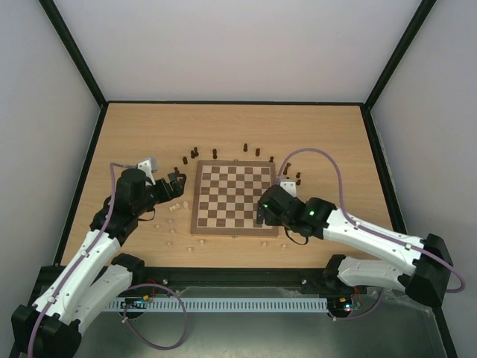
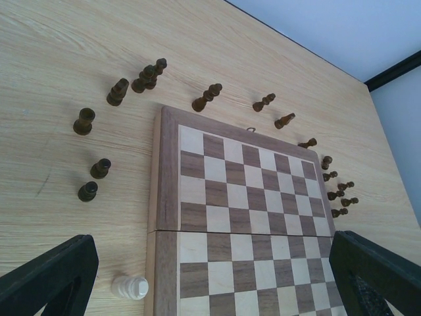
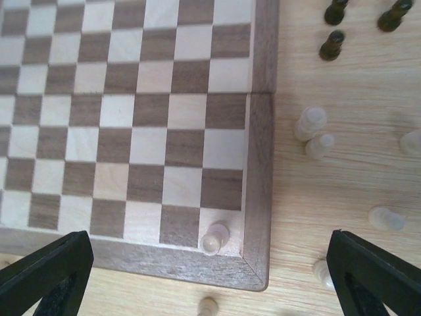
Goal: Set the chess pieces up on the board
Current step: Pick up the chess piece at the center of the board.
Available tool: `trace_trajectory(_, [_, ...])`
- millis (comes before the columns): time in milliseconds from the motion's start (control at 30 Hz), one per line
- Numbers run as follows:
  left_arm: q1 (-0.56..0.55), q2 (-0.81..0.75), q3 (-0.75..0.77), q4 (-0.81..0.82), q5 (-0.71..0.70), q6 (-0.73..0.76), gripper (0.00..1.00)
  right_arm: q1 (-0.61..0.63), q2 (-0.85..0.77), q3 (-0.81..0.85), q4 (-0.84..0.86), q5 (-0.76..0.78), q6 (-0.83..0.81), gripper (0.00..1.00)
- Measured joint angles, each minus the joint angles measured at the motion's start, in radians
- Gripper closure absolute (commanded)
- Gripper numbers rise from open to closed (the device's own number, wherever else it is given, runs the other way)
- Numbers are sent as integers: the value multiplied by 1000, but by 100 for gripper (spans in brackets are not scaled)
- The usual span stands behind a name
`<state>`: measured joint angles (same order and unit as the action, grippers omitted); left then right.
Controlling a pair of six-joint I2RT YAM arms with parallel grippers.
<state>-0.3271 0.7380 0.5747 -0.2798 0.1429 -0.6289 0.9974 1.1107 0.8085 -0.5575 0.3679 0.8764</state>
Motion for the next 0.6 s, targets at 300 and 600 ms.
trace_trajectory(300, [0,0,0,0,41,1,0,-30,-123,-19,-61,110,116,0])
trace_trajectory(600, [0,-5,0,0,61,8,1,-207,-148,-154,-66,103,158,20])
